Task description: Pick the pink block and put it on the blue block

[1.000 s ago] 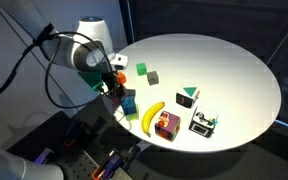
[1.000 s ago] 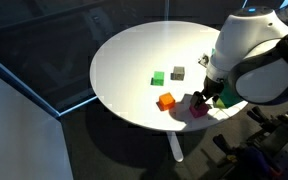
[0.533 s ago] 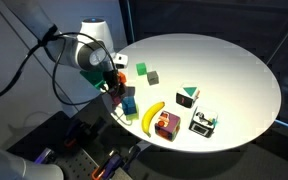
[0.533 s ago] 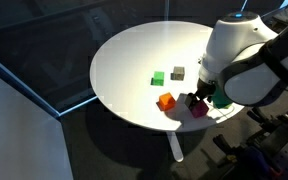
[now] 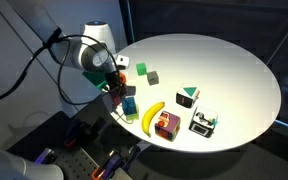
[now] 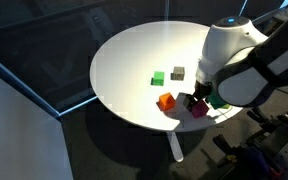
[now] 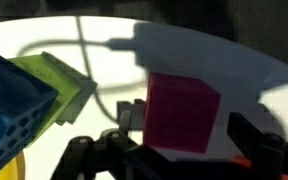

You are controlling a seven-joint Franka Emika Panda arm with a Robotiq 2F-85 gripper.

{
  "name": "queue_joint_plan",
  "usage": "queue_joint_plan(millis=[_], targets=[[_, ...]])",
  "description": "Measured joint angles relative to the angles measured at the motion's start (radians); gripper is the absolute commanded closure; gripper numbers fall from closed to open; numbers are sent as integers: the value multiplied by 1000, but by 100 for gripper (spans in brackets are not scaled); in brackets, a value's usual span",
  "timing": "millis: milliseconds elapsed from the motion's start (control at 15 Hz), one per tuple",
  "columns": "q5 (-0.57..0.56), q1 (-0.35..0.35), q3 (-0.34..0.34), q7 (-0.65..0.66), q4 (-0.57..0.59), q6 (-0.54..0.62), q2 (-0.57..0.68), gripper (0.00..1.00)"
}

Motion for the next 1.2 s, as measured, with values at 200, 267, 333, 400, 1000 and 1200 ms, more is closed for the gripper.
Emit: queue_joint_plan(millis=[200, 267, 333, 400, 1000, 1200], targets=[[0, 11, -12, 0, 9, 0, 17, 59], [0, 14, -16, 0, 10, 0, 22, 66], [-1, 19, -21, 0, 12, -1, 23, 68], [-3, 27, -30, 0, 13, -2, 23, 69], [-37, 73, -90, 8, 29, -114, -15, 71], [-37, 62, -78, 8, 33, -159, -51, 71]])
